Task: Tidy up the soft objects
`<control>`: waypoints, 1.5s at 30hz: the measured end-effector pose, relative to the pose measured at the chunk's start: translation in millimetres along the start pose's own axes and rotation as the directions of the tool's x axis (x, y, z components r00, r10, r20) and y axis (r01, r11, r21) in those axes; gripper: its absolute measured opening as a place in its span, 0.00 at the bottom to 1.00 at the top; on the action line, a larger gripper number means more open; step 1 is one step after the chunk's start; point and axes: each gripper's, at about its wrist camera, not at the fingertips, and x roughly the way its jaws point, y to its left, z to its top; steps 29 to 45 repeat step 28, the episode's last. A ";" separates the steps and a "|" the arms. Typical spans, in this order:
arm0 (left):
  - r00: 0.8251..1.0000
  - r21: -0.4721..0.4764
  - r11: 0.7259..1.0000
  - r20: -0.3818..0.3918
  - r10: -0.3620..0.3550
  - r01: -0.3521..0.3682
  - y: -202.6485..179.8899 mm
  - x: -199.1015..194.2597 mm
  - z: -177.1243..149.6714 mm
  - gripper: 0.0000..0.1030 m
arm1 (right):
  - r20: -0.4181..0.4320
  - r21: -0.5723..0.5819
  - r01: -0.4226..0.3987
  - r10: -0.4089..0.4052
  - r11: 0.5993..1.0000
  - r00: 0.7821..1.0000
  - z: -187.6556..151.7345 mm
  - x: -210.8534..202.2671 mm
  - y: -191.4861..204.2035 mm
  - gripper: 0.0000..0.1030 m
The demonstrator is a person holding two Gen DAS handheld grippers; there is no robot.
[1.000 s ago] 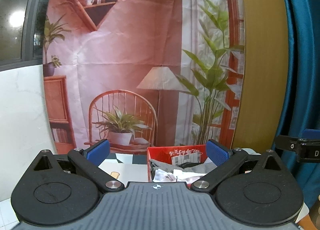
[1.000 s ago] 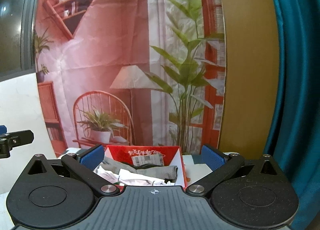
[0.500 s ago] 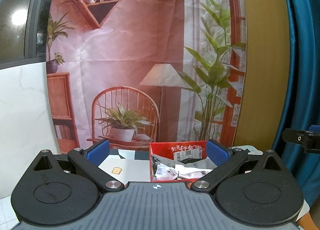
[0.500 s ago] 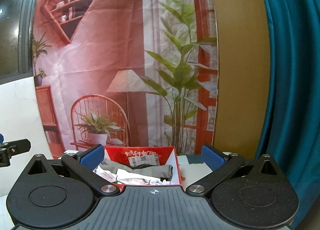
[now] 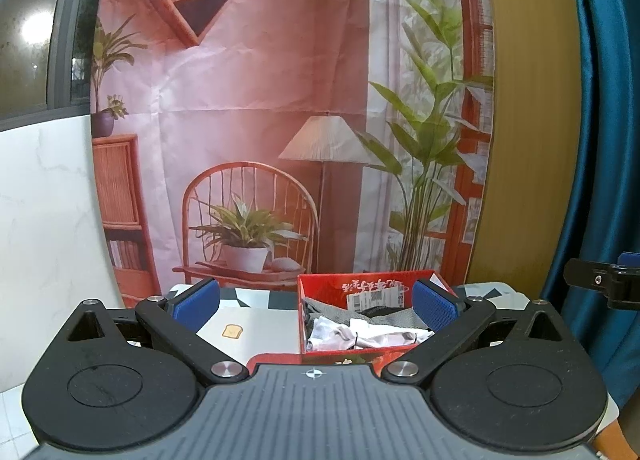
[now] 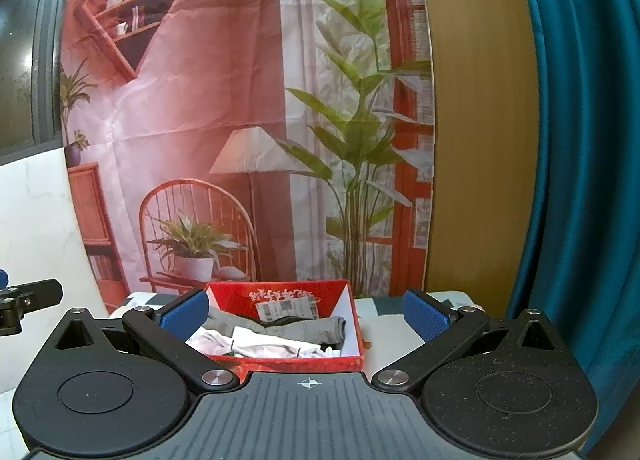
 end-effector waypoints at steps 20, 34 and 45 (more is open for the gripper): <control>1.000 -0.006 1.000 -0.013 -0.006 0.006 0.1 2.0 -0.9 1.00 | -0.008 0.001 0.004 -0.004 1.000 1.000 -1.9 1.1 0.1 1.00; 1.000 -0.008 1.000 -0.018 -0.008 0.008 0.3 2.7 -2.1 1.00 | -0.010 0.000 0.004 -0.004 1.000 1.000 -4.1 1.7 0.3 1.00; 1.000 -0.008 1.000 -0.018 -0.008 0.008 0.3 2.7 -2.1 1.00 | -0.010 0.000 0.004 -0.004 1.000 1.000 -4.1 1.7 0.3 1.00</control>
